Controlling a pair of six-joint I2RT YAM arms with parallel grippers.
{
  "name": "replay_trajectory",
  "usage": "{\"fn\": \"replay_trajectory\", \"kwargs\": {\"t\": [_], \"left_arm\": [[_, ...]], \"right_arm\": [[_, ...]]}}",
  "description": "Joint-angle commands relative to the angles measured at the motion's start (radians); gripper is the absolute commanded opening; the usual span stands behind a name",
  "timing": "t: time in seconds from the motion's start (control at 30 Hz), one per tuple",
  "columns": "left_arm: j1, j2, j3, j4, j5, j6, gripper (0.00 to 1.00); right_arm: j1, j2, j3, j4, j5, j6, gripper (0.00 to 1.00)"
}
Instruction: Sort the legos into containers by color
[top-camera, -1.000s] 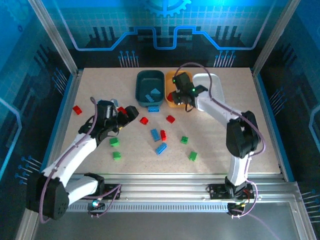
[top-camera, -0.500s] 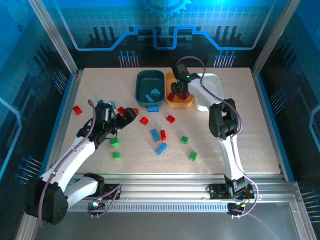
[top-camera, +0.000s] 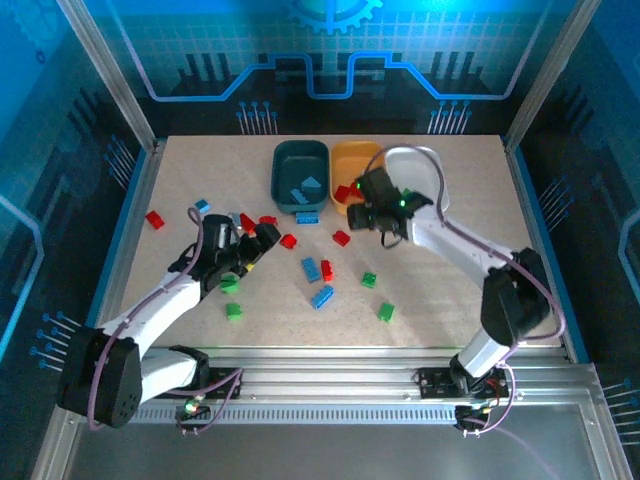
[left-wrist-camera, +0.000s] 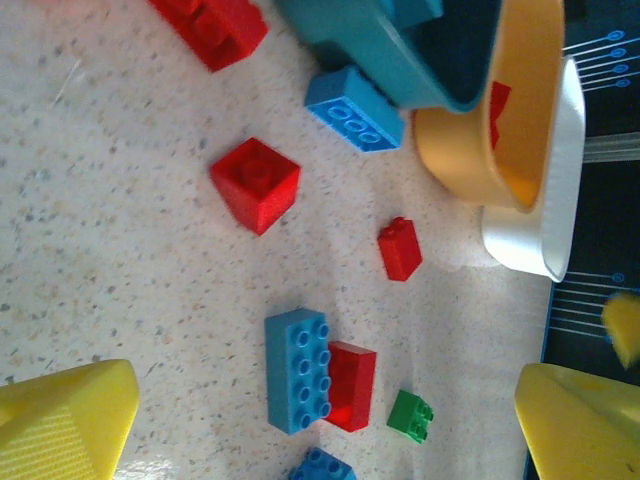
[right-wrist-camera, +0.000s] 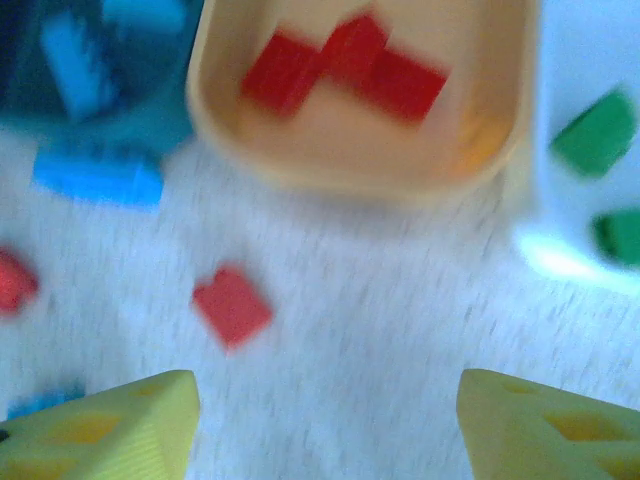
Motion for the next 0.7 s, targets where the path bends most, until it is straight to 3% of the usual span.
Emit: {"fn": "replay_trajectory", "kwargs": {"t": [0.0, 0.17, 0.27, 0.5, 0.67], "left_arm": [[-0.004, 0.021, -0.061, 0.138, 0.021, -0.057, 0.96], [-0.013, 0.016, -0.077, 0.152, 0.035, -0.04, 0.98], [-0.013, 0.012, -0.079, 0.152, 0.049, -0.041, 0.98], [-0.013, 0.0, -0.088, 0.112, 0.078, -0.026, 0.99], [-0.013, -0.008, -0.092, 0.104, 0.079, -0.019, 0.99]], "right_arm": [[0.048, -0.035, -0.155, -0.01, -0.052, 0.173, 0.72], [0.101, -0.011, -0.273, 0.017, -0.112, 0.262, 0.73], [0.112, 0.06, -0.282, 0.069, -0.157, 0.258, 0.67], [0.12, 0.168, -0.225, 0.062, -0.113, 0.274, 0.62], [0.117, 0.208, -0.189, 0.077, -0.098, 0.256, 0.47]]}}
